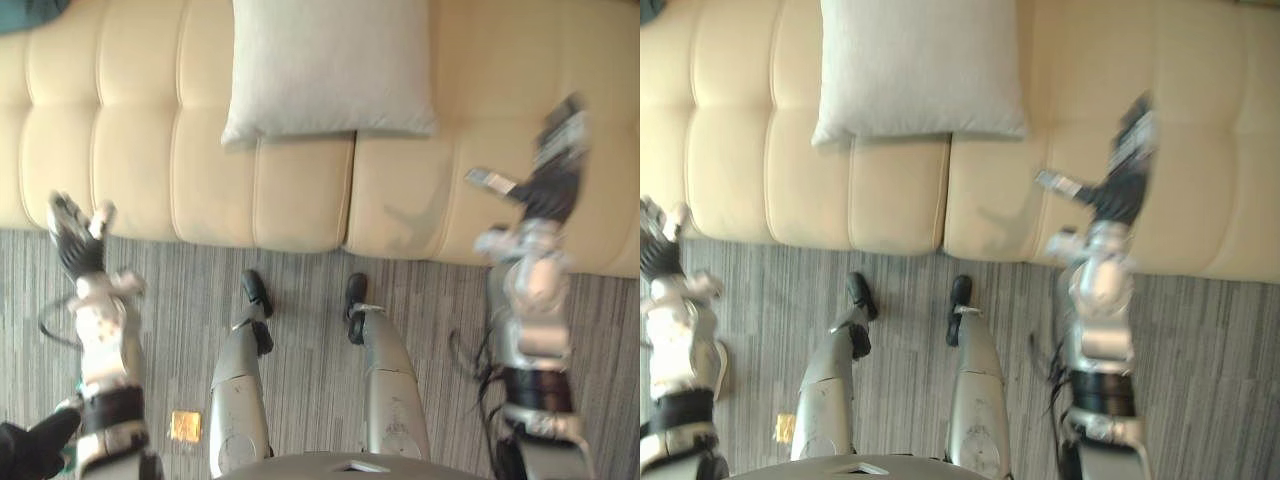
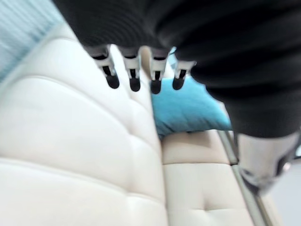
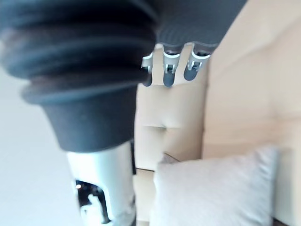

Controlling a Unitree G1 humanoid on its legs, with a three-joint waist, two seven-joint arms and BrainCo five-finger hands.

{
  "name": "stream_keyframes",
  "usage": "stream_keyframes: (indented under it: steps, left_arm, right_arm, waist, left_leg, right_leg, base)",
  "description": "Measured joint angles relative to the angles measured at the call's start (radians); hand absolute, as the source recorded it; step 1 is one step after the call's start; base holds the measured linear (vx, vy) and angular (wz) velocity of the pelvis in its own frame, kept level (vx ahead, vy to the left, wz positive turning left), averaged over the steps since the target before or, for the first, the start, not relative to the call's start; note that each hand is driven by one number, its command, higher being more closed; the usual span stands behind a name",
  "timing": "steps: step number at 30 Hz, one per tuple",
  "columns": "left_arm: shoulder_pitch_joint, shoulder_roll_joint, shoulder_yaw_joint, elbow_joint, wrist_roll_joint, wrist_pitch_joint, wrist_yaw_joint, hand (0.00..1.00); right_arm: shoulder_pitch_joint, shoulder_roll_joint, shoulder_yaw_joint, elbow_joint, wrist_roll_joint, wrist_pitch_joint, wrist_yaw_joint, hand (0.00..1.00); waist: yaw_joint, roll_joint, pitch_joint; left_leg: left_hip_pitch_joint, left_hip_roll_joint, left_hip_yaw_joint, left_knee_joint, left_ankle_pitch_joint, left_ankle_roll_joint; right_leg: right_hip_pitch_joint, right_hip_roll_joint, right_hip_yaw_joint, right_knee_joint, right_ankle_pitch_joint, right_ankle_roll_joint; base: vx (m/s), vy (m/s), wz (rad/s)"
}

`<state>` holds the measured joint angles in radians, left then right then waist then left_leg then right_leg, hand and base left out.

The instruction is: Pick up cushions and gather them together orderly.

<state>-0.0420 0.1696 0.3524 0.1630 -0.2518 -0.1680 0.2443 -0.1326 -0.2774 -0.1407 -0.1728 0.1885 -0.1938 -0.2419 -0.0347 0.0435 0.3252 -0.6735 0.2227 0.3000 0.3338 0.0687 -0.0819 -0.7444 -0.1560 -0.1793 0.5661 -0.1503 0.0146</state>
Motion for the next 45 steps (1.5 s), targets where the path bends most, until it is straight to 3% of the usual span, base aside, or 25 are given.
stream_keyframes:
  steps: [6, 10, 15, 18, 24, 32, 33, 43, 45]
  left_arm:
    - [0.2, -0.093, -0.165, 0.239, 0.112, 0.031, -0.164, 0.0]
    - [0.254, -0.111, -0.163, 0.427, 0.192, 0.045, -0.186, 0.0]
    - [0.253, -0.114, -0.139, 0.594, 0.219, 0.057, -0.183, 0.0]
    - [0.241, -0.139, -0.069, 0.657, 0.218, 0.072, -0.162, 0.0]
    - [0.212, -0.146, -0.017, 0.719, 0.219, 0.087, -0.154, 0.0]
    - [0.212, -0.161, 0.002, 0.732, 0.237, 0.096, -0.147, 0.0]
    - [0.261, -0.122, 0.036, 0.792, 0.285, 0.116, -0.143, 0.0]
    - [0.255, -0.121, 0.033, 0.794, 0.285, 0.117, -0.143, 0.0]
    - [0.255, -0.12, 0.033, 0.794, 0.285, 0.118, -0.142, 0.0]
  right_arm:
    - [0.23, 0.179, 0.061, 0.272, -0.085, 0.016, 0.108, 0.0]
    - [0.294, 0.233, 0.054, 0.49, -0.162, 0.052, 0.13, 0.0]
    - [0.287, 0.245, 0.013, 0.719, -0.215, 0.087, 0.132, 0.0]
    - [0.255, 0.257, -0.029, 0.846, -0.233, 0.115, 0.133, 0.0]
    - [0.228, 0.268, -0.075, 0.929, -0.236, 0.154, 0.133, 0.0]
    - [0.221, 0.273, -0.119, 0.985, -0.236, 0.178, 0.133, 0.0]
    - [0.248, 0.315, -0.138, 1.094, -0.237, 0.182, 0.133, 0.0]
    - [0.246, 0.319, -0.138, 1.094, -0.236, 0.198, 0.132, 0.0]
    - [0.243, 0.322, -0.141, 1.095, -0.236, 0.198, 0.13, 0.0]
  waist:
    - [0.006, -0.025, -0.034]
    - [0.012, -0.042, -0.104]
    - [0.03, -0.051, -0.147]
    - [0.037, -0.054, -0.18]
    - [0.044, -0.061, -0.19]
    - [0.053, -0.063, -0.214]
    - [0.078, -0.147, -0.286]
    - [0.087, -0.145, -0.288]
    - [0.088, -0.147, -0.291]
  left_leg:
    - [0.253, 0.022, 0.013, 0.031, -0.085, -0.004]
    - [0.359, 0.023, 0.031, -0.013, -0.102, -0.019]
    - [0.45, 0.007, 0.06, -0.067, -0.1, -0.021]
    - [0.497, -0.013, 0.084, -0.093, -0.099, -0.024]
    - [0.56, -0.041, 0.087, -0.088, -0.122, -0.02]
    - [0.589, -0.065, 0.081, -0.092, -0.128, -0.013]
    - [0.798, -0.233, -0.001, -0.395, -0.1, 0.032]
    - [0.805, -0.228, -0.007, -0.418, -0.094, 0.032]
    - [0.796, -0.225, -0.006, -0.412, -0.1, 0.027]
  right_leg:
    - [0.292, 0.033, 0.0, -0.088, -0.006, 0.019]
    - [0.409, 0.045, 0.005, -0.181, 0.007, 0.032]
    - [0.506, 0.058, 0.036, -0.307, 0.08, 0.044]
    - [0.551, 0.057, 0.065, -0.379, 0.129, 0.06]
    - [0.621, 0.037, 0.085, -0.411, 0.149, 0.073]
    - [0.651, 0.017, 0.086, -0.417, 0.149, 0.06]
    - [0.66, -0.045, 0.083, -0.477, 0.106, 0.051]
    - [0.69, -0.051, 0.015, -0.511, 0.118, 0.043]
    - [0.689, -0.051, -0.001, -0.525, 0.171, 0.05]
  base:
    - [0.08, 0.004, -0.2]
    - [0.04, 0.037, -0.12]
    - [0.03, 0.058, -0.21]
    - [0.02, 0.068, -0.27]
    - [-0.02, 0.066, -0.09]
    - [-0.06, 0.036, 0.0]
    - [0.0, 0.0, 0.0]
    - [0.12, 0.03, 0.06]
    - [0.2, -0.003, 0.03]
